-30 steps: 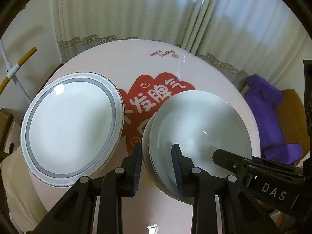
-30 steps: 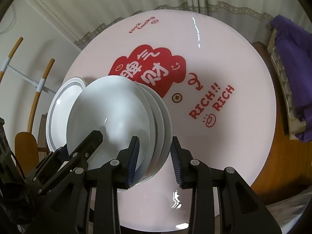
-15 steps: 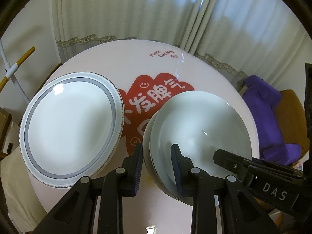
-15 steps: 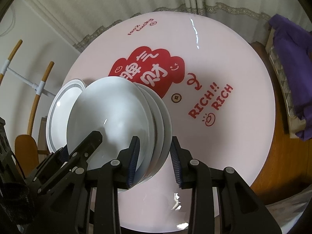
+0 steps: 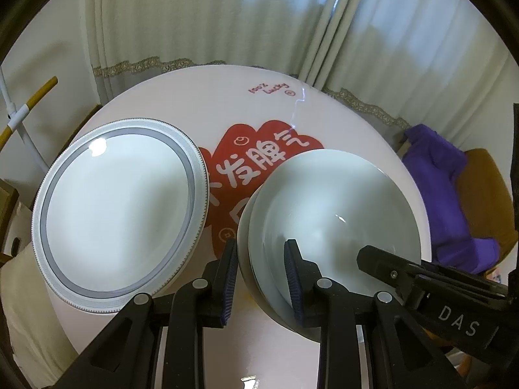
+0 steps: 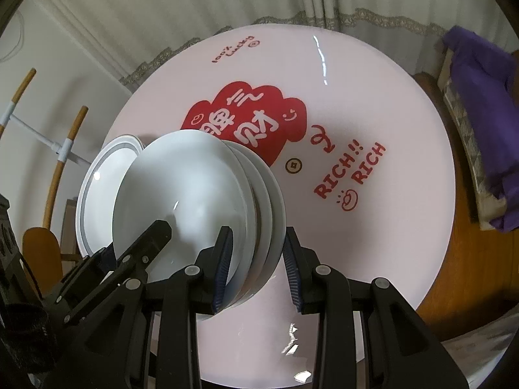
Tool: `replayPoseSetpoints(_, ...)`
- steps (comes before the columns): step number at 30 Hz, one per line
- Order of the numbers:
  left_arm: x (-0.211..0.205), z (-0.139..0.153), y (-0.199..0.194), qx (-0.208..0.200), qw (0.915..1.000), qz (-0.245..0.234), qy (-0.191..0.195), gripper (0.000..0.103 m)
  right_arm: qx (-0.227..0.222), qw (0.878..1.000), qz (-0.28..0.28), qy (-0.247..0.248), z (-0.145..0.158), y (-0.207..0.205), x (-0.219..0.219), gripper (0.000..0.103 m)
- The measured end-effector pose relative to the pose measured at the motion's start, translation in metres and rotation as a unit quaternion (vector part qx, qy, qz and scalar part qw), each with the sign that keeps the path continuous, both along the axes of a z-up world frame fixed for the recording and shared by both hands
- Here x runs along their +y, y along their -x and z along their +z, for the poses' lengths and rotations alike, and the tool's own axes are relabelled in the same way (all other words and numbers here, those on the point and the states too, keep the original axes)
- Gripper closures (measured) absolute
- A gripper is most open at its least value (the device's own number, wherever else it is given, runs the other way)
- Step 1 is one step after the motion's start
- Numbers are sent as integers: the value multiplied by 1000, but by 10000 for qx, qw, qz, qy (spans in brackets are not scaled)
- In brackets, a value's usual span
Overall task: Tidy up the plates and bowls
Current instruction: 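Carry the bowl stack over the grey-rimmed plate stack with both tools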
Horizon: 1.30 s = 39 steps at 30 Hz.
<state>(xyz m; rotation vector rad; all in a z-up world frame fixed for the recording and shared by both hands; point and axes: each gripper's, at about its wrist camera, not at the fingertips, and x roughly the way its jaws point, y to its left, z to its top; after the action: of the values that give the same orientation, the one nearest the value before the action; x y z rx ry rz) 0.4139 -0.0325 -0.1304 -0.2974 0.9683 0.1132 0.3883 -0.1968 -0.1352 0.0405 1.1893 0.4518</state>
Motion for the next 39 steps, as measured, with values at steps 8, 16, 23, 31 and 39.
replayPoseSetpoints(8,1,-1,-1,9,10000,5,92,80,50,9999,-79,-127,0,-1,-2,73)
replayPoseSetpoints(16,4,-2,-2,12,9997,3,258,81,141,9993,-161,-294,0,-2,-7,74)
replayPoseSetpoints(23,6,-2,-1,9,9996,36,288,81,228,9987,-192,-405,-3,-1,-10,75)
replayPoseSetpoints(31,7,-1,1,-1,9996,33,288,81,284,9984,-198,-441,-3,-1,-9,76)
replayPoseSetpoints(39,6,-1,3,-3,9995,14,302,81,300,9983,-224,-437,-5,2,-9,77)
